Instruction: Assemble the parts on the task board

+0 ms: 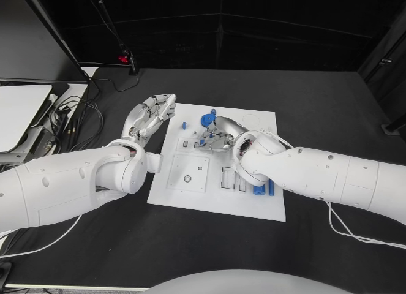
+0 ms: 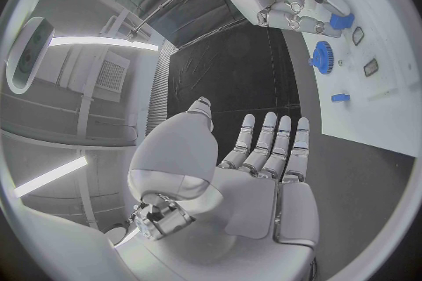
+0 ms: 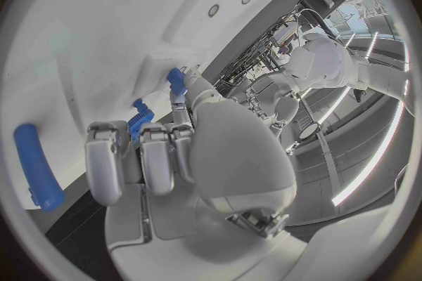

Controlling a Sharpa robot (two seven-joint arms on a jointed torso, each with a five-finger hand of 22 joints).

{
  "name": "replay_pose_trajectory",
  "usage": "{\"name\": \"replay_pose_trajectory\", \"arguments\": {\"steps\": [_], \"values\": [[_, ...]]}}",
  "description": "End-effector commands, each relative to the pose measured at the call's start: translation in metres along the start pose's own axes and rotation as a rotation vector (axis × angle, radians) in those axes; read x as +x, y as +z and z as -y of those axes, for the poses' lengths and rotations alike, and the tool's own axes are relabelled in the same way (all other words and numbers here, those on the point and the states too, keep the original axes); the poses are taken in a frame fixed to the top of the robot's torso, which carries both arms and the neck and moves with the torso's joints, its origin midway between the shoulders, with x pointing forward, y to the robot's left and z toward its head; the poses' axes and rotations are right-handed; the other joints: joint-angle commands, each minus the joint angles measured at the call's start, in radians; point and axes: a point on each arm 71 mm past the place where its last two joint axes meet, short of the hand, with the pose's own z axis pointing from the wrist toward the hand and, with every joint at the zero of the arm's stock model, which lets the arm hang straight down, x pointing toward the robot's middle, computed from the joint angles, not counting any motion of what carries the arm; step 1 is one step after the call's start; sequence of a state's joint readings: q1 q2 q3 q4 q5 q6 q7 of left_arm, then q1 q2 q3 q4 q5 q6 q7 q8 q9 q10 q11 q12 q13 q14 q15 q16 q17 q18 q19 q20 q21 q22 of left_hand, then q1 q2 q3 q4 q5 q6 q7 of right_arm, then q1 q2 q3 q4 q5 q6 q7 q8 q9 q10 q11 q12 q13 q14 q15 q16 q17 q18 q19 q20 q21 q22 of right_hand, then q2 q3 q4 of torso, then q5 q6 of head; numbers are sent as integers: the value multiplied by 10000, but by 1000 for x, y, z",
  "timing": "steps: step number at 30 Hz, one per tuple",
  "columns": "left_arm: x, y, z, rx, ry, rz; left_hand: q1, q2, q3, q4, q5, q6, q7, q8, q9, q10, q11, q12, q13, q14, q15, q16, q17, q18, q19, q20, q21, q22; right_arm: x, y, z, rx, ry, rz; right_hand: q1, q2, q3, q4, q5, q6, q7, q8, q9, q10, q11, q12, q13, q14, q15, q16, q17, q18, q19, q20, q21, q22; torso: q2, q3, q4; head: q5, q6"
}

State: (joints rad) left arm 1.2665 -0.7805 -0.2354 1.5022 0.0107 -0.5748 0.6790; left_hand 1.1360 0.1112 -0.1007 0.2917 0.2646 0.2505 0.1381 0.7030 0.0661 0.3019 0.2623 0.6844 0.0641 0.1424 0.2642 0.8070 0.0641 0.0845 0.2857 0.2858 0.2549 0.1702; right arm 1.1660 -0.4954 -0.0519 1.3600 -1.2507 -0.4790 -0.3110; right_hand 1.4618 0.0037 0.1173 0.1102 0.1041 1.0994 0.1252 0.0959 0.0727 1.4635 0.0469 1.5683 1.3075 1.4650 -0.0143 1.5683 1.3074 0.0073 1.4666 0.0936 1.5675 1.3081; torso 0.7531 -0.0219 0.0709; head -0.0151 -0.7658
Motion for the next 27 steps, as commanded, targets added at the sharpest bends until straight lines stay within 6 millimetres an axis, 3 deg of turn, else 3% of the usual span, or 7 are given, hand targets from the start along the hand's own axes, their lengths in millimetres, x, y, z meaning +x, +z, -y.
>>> {"name": "replay_pose_trajectory", "arguments": {"steps": [1, 14, 22, 27], "values": [[1, -1, 18, 2432, -7, -67, 44, 18, -60, -1, 36, 61, 1591, 0, 7, 51, 1, 66, 11, 75, -13, 39, 11, 95, 25, 15, 44, 14, 2, 0, 1, 71, -58, -223, -100, -18, -31, -65, -65, -45, -41, -73, -8, 1073, 77, 25, 2633, 1058, 65, 25, 2634, -73, 1042, 98, 33, 2627, 0, 2, 9, -23, -24], [1, -1, 18, 2434, -3, -62, 72, 35, -73, -4, 56, 67, 1591, 0, 6, 58, 0, 70, 10, 80, -13, 44, 9, 96, 18, 16, 48, 12, 2, 0, 1, 54, -49, -224, -280, -256, -160, -68, -242, -405, 62, -319, -72, 1073, 164, 25, 2633, 1058, 119, 25, 2634, -73, 1042, 144, 33, 2627, 0, 3, -3, -39, 6], [0, -2, 18, 2425, -6, -64, 72, 35, -73, -4, 56, 67, 1591, 0, 6, 58, 0, 70, 10, 80, -13, 44, 9, 96, 18, 16, 48, 12, 2, -1, 3, 61, -50, -259, -367, -388, -224, -55, -435, -525, 114, -322, -66, 1073, 209, 25, 2633, 1058, 164, 25, 2634, -73, 1042, 184, 33, 2627, 2, 5, 18, -70, -11], [0, -1, 18, 2415, 8, -47, 72, 35, -73, -4, 56, 67, 1591, 0, 6, 58, 0, 70, 10, 80, -13, 44, 9, 96, 18, 16, 48, 12, 2, -1, 3, 55, -38, -224, -385, -447, -246, -54, -482, -581, 141, -329, -68, 1073, 230, 25, 2633, 1058, 181, 25, 2634, -73, 1042, 199, 33, 2627, 0, 10, -8, -51, -2]]}}
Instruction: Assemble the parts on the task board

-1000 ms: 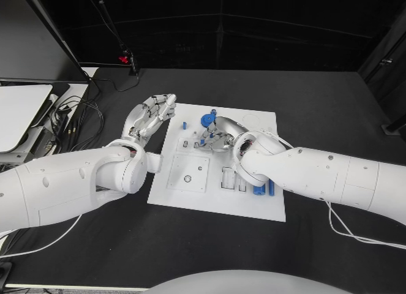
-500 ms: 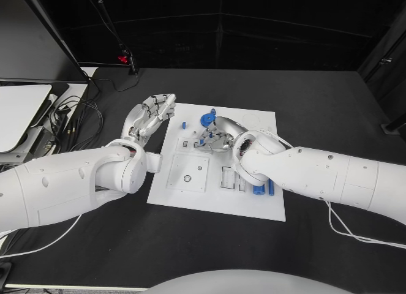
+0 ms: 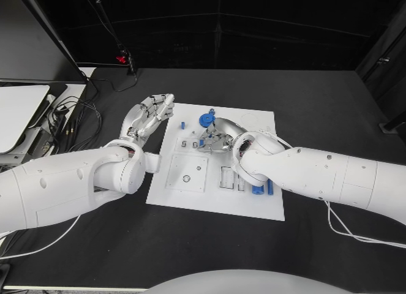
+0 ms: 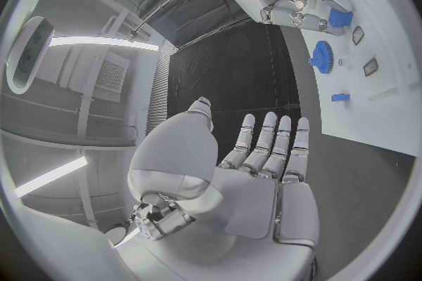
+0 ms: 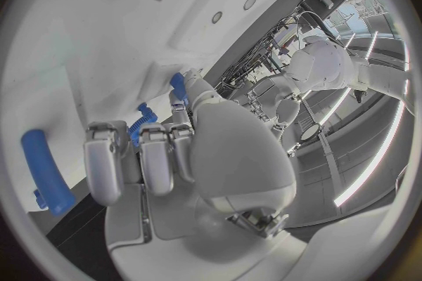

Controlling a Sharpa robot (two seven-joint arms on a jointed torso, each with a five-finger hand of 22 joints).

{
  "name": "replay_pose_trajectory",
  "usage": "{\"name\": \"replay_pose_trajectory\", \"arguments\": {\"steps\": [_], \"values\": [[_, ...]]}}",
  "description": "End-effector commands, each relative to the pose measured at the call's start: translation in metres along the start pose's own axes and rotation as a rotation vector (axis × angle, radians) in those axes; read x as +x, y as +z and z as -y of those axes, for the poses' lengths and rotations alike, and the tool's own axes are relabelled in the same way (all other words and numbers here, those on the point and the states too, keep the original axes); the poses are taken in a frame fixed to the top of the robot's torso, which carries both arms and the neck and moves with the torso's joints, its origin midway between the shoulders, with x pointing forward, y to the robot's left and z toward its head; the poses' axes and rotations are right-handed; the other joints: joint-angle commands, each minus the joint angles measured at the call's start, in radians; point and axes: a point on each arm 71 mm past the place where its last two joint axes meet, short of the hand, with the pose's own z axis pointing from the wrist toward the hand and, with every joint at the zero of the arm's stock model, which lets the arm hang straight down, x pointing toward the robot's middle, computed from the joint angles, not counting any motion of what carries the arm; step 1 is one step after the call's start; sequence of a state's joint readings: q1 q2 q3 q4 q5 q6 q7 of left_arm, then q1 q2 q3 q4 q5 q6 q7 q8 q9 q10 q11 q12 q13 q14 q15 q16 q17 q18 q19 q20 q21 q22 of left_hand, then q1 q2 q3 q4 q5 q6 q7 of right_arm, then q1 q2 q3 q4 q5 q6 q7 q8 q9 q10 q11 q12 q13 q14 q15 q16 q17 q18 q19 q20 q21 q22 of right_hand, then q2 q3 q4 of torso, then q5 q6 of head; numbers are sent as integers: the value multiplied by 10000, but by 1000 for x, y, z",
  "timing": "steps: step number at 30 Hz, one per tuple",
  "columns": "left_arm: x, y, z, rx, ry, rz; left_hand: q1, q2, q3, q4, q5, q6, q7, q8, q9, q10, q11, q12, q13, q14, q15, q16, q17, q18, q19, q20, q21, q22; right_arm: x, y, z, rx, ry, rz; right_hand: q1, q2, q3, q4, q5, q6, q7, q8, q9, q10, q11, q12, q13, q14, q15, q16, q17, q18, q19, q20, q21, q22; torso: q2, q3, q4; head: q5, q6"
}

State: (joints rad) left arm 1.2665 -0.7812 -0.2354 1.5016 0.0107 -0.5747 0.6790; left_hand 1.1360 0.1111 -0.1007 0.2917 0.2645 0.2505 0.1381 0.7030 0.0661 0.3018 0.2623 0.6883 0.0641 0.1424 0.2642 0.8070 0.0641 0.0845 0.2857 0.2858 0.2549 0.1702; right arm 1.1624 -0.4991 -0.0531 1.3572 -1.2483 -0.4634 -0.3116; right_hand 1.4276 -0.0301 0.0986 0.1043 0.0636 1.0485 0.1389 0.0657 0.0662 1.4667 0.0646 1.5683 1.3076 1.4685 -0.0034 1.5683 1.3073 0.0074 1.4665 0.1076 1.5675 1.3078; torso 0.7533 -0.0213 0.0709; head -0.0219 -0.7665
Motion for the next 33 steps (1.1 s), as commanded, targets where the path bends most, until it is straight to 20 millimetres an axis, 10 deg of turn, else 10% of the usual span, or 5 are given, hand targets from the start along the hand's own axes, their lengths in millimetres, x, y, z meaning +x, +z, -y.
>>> {"name": "replay_pose_trajectory", "arguments": {"steps": [1, 15, 27, 33], "values": [[0, -2, 18, 2416, -1, -58, 72, 35, -73, -4, 56, 67, 1591, 0, 6, 58, 0, 31, 10, 81, -13, 44, 9, 96, 18, 16, 48, 12, 0, 0, -1, -50, 5, -47, -65, -140, -74, 16, -87, -104, 13, -30, -5, 1041, 62, 25, 2632, 1023, 80, 25, 2635, -74, 1043, 67, 33, 2630, -1, 1, -7, 12, 1], [1, -1, 18, 2402, -19, -80, 84, 43, -80, -4, 66, 70, 1591, 0, 5, 60, 0, 33, 9, 82, -13, 45, 9, 96, 13, 16, 48, 11, -10, -3, -4, -1019, 283, 1163, -494, -1611, -1243, 1868, -154, -1631, 244, -5, 9, 1041, 246, 25, 2632, 1023, 321, 25, 2635, -31, 919, 296, -81, 2544, 1, -1, 3, -15, 18], [-2, -1, 17, 2303, -7, -56, 184, 66, -116, -13, 147, 102, 1591, 5, 5, 75, 0, 40, 5, 95, -10, 54, 6, 92, 175, 45, 208, 102, -36, -23, -1, -2411, 1368, 3115, -554, -1128, -1264, 1870, -150, -1559, 366, 84, 46, 1041, 369, 25, 2632, 1023, 425, 25, 2635, -10, 858, 379, -139, 2503, -23, -1, -27, 74, 18], [-4, -1, 17, 2121, 171, -40, 296, 83, -422, 3, 161, 211, 1570, 34, 12, 588, -61, 257, 11, 682, -110, 213, 7, 233, 1774, 30, 1523, 799, -73, -39, 6, -2995, 2793, 3589, -407, -547, -1097, 1753, -102, -1587, 285, 46, 30, 1041, 293, 25, 2632, 1023, 399, 25, 2635, 283, 4, 393, -953, 1930, -24, 3, -38, 68, 51]]}}
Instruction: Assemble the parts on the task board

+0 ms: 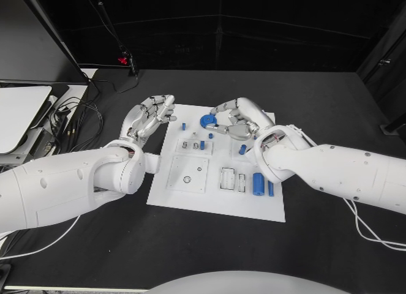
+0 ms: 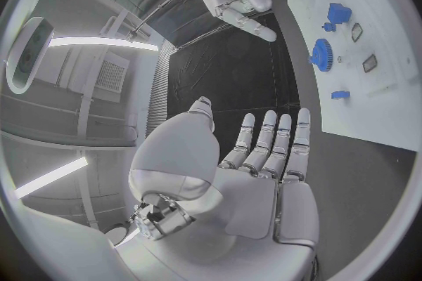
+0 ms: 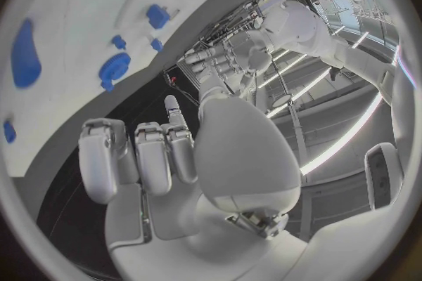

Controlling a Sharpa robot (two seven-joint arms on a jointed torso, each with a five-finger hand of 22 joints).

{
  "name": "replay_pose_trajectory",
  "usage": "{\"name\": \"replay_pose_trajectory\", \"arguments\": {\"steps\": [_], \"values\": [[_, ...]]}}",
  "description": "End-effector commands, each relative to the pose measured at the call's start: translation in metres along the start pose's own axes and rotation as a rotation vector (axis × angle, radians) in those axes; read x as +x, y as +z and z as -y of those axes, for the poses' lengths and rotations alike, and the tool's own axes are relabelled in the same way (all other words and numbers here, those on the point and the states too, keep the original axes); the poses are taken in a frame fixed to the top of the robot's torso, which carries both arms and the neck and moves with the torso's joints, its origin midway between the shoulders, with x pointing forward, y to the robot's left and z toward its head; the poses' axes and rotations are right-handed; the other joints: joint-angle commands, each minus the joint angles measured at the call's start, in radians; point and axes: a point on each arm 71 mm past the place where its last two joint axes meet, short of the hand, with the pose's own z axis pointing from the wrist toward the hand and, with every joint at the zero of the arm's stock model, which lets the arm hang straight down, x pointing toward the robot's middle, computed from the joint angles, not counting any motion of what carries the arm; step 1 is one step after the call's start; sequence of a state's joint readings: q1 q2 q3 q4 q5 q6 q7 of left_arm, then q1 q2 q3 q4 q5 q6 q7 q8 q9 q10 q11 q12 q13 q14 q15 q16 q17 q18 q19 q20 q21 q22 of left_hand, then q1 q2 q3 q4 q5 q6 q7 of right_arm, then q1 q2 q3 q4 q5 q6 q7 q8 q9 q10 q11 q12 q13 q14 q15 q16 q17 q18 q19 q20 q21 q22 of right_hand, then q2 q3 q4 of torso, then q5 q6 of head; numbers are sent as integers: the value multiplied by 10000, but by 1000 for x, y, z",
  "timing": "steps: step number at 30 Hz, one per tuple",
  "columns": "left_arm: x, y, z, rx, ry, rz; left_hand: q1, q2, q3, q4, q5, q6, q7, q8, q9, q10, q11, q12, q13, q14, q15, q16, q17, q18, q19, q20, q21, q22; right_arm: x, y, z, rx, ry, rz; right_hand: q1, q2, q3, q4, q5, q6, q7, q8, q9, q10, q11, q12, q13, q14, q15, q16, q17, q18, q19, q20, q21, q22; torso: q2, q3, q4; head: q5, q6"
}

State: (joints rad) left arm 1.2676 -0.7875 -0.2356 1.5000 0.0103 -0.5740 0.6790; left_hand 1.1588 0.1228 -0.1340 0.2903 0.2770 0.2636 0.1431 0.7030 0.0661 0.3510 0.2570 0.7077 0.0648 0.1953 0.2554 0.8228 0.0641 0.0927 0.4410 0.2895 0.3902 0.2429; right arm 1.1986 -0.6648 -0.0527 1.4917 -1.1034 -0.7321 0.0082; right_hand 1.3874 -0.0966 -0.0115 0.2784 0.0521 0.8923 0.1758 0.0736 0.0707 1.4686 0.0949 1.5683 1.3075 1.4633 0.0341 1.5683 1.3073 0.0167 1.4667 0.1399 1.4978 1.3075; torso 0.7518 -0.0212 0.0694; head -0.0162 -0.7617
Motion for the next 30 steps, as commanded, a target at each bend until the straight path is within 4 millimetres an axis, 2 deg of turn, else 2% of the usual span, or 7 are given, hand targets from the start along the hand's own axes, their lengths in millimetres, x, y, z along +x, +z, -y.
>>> {"name": "replay_pose_trajectory", "arguments": {"steps": [1, 8, 13, 18, 21, 24, 30], "values": [[0, 0, 17, 2073, 203, -161, 54, -29, -146, 17, 37, 36, 1520, 15, 5, 188, -17, 93, 5, 313, -54, 85, 9, 185, 352, -7, 268, 107, -22, -3, -5, -498, 1754, 878, -11, 237, -27, 4, 87, -136, -105, -75, -33, 1022, -36, 25, 2633, 1075, -3, 25, 2635, 307, -367, 61, -615, 1691, -2, -2, -18, 13, -25], [-4, 8, 25, 2072, 1771, -1030, -267, 49, -811, 23, -119, -1146, 901, 103, 16, 2697, -685, 1097, 418, 3872, -929, 856, 432, 900, 2193, -139, 1633, 604, -59, -24, 14, -39, 3994, 355, -554, 1021, -750, -21, 604, -734, -309, -52, -28, 697, -332, -214, 2427, -642, -256, -1784, 638, 1189, -3703, -164, -4231, -440, -11, 28, -66, 36, -62], [-12, 19, 38, 2217, 3344, -1736, -244, 1, -1178, -9, -144, -960, 406, 772, 47, 5717, -1486, 2955, 1995, 6845, -1889, 2438, 1892, 885, 4092, -999, 3501, 1590, -74, -38, 27, 409, 5369, 30, -1297, 1606, -1410, 90, 887, -913, -275, -9, -12, -2519, -264, -2844, 189, -3053, -160, -4489, -2180, 1625, -5804, -103, -7139, -2021, -23, 43, -70, -18, -82], [-19, 30, 49, 2089, 4540, -2405, 25, 58, -1388, 17, -81, -479, 266, 574, -4, 9820, -1615, 7292, 10580, 10136, -2161, 5926, 8517, 739, 4455, -1390, 6176, 3733, -85, -47, 35, 687, 6067, 144, -2176, 2138, -1956, 86, 1185, -1496, -209, 26, -18, -5429, -92, -4831, -1572, -5346, 107, -5977, -3985, 1547, -6496, 60, -8039, -2315, -37, 66, -160, -32, -94], [-22, 37, 54, 1857, 5222, -2805, -13, 107, -1538, 10, -87, 2, 368, 458, -2, 12128, -1466, 8607, 14942, 12316, -2009, 7120, 12600, 233, 6384, -1398, 8757, 7324, -89, -49, 39, 811, 6369, 251, -2671, 2428, -2253, 105, 1172, -1756, -258, 140, -10, -7063, 34, -5800, -2541, -5996, 254, -6078, -4317, 1518, -7034, 202, -8445, -2482, -65, 87, -268, -12, -101], [-20, 46, 61, 1489, 6017, -3334, -155, 117, -1740, -35, -243, 819, 651, 130, -28, 12198, -1202, 8631, 15060, 13755, -1795, 7480, 15067, -301, 8454, -1138, 10642, 10391, -92, -51, 43, 1005, 6663, 343, -2913, 2579, -2559, 113, 1102, -1944, -288, 323, 1, -7654, 245, -6176, -3087, -6572, 455, -6184, -4734, 1515, -7382, 390, -8754, -2677, -89, 102, -357, 22, -116], [-16, 63, 75, 794, 7876, -4271, -265, 119, -1951, 5, -336, 2116, 575, 9, 83, 12198, -1200, 8631, 15060, 13755, -1716, 7480, 15067, -927, 11298, -981, 11806, 13279, -95, -54, 47, 1245, 6816, 424, -3095, 2640, -2809, 140, 1142, -2052, -299, 517, 8, -7620, 312, -5959, -3318, -6720, 525, -6063, -5052, 1563, -7400, 510, -8884, -2789, -88, 120, -378, 59, -95]]}}
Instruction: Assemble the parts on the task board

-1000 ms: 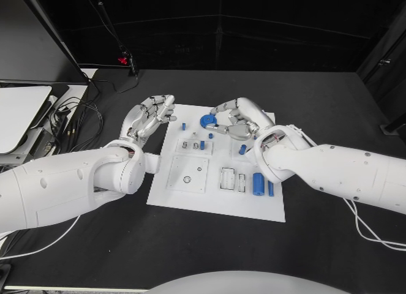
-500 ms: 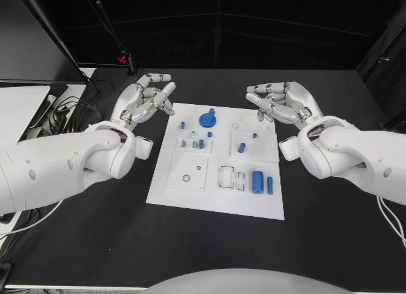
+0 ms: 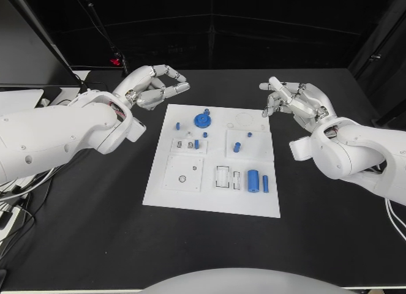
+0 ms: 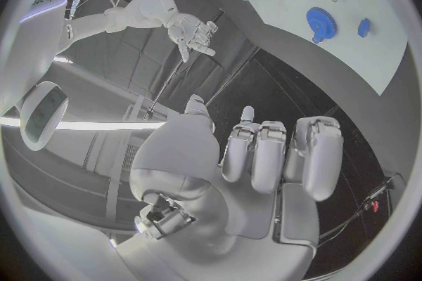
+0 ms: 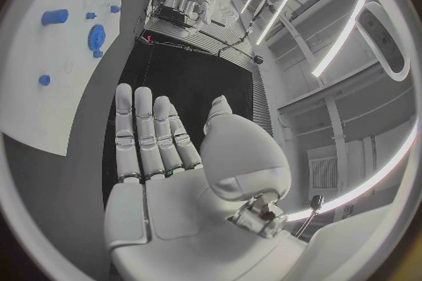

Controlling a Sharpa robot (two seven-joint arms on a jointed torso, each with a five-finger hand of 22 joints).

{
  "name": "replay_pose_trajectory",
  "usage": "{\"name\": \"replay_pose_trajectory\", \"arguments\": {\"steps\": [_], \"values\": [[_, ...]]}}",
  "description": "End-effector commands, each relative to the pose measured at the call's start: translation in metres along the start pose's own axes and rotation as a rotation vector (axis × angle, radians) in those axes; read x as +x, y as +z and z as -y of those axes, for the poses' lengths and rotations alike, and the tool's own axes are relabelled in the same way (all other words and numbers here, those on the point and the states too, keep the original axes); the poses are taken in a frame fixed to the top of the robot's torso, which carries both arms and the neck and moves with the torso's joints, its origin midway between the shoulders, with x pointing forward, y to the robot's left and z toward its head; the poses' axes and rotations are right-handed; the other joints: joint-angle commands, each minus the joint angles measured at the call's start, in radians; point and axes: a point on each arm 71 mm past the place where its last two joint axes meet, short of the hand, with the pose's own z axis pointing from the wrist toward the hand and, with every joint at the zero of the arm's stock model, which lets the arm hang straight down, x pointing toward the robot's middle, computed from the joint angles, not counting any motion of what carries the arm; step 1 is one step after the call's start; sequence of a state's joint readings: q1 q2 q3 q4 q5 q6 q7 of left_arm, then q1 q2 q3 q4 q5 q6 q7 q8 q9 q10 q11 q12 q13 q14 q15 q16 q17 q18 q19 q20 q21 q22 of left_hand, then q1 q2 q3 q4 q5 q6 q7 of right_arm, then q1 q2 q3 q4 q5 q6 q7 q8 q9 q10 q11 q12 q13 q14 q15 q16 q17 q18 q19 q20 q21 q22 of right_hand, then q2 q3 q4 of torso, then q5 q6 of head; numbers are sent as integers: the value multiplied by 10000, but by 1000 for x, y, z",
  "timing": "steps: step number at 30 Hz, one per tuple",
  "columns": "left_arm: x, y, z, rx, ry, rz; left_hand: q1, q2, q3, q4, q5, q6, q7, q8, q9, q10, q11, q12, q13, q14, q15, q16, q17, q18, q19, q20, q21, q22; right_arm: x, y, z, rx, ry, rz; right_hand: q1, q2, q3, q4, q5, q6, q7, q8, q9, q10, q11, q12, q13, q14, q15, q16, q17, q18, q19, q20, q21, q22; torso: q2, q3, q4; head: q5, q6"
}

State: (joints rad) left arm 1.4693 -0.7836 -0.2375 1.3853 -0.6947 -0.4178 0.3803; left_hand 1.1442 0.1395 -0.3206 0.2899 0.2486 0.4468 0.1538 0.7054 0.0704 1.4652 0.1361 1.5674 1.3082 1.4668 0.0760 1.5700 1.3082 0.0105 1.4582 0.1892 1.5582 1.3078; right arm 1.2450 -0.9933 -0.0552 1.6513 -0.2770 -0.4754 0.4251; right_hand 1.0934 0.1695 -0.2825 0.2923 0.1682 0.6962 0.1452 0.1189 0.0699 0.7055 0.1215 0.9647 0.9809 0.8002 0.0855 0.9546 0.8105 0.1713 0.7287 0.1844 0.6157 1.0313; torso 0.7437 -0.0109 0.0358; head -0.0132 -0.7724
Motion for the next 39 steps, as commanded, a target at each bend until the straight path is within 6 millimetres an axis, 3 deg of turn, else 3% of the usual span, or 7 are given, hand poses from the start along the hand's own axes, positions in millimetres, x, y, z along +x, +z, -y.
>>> {"name": "replay_pose_trajectory", "arguments": {"steps": [1, 3, 6, 13, 20, 28, 39], "values": [[4, 8, -1, -1048, 1832, -2050, -94, -36, -86, 13, 12, 478, 433, 20, 70, 1056, -17, 34, 2626, 1039, 59, 8, 2626, -105, 1126, 24, 126, 2630, 0, 0, -1, 46, 669, -80, -204, -7, -139, 2, -31, -117, -7, 85, 15, -4, 52, 102, -77, -113, 18, 91, -125, 24, -25, 76, -80, -39, -13, 18, -31, 56, 9], [3, 12, 0, -1489, 2228, -2657, 308, 64, 47, 33, 820, 871, 332, 11, 111, 1056, -97, 34, 2626, 1039, -29, 8, 2626, -105, 1126, -18, 126, 2630, 0, 0, 0, 93, 685, -73, -270, 24, -198, -2, -39, -137, -34, 137, 17, -28, 64, 154, -119, -158, 31, 124, -197, 32, -39, 98, -110, -61, -7, 7, -21, 90, 24], [3, 16, -1, -2265, 2599, -3581, 274, 72, -31, 21, 1062, 1470, 203, -3, 165, 1056, -221, 34, 2626, 1039, -191, 8, 2626, -105, 1126, -143, 126, 2630, 1, 0, 0, 143, 704, -82, -317, 50, -253, -3, -70, -141, -54, 199, 21, -36, 72, 232, -151, -183, 39, 177, -268, 43, -42, 118, -132, -79, -2, -2, -10, 163, 74], [11, 19, -4, -3898, 3146, -5397, -146, 29, -266, 28, 636, 2080, 1, -71, 315, 1056, -433, 34, 2626, 1039, -327, 8, 2626, -105, 1126, -300, 126, 2630, 2, 1, 3, 246, 737, -132, -342, 79, -322, -12, -130, -168, -47, 278, 22, -125, 93, 278, -227, -260, 60, 234, -376, 50, -64, 146, -172, -107, -5, -18, 3, 369, 171], [24, 21, -7, -5197, 3601, -6929, -994, -262, -216, 45, -781, 1926, -154, 729, 1293, 1056, -585, 34, 2626, 1039, -483, 8, 2626, -105, 1126, -454, 126, 2630, 3, 3, 6, 436, 755, -184, -209, 85, -359, -35, -229, -235, 12, 365, 15, -239, 123, 286, -380, -361, 90, 316, -518, 57, -94, 180, -225, -142, -11, -31, 9, 437, 241], [38, 31, -3, -5625, 3337, -7510, -1081, -129, 128, 21, -676, 1757, -338, 1925, 2705, 1056, -761, 34, 2626, 1039, -631, 8, 2626, -105, 1126, -588, 126, 2630, 6, 4, 10, 718, 839, -377, 511, -71, -336, -114, -499, -349, 109, 600, 6, -332, 166, 448, -710, -512, 132, 561, -851, 75, -104, 241, -303, -206, -14, -30, 10, 438, 249], [55, 40, 2, -6269, 3299, -7962, -1067, 389, 53, 33, 106, 2717, -627, 1423, 3024, 1056, -1041, 34, 2626, 1039, -882, 8, 2626, -105, 1126, -819, 126, 2630, 8, 4, 10, 675, 851, -384, 618, 28, -314, -39, -458, -410, 214, 704, 2, -395, 182, 536, -831, -564, 146, 672, -998, 79, -96, 258, -322, -227, -17, -17, 34, 323, 211]]}}
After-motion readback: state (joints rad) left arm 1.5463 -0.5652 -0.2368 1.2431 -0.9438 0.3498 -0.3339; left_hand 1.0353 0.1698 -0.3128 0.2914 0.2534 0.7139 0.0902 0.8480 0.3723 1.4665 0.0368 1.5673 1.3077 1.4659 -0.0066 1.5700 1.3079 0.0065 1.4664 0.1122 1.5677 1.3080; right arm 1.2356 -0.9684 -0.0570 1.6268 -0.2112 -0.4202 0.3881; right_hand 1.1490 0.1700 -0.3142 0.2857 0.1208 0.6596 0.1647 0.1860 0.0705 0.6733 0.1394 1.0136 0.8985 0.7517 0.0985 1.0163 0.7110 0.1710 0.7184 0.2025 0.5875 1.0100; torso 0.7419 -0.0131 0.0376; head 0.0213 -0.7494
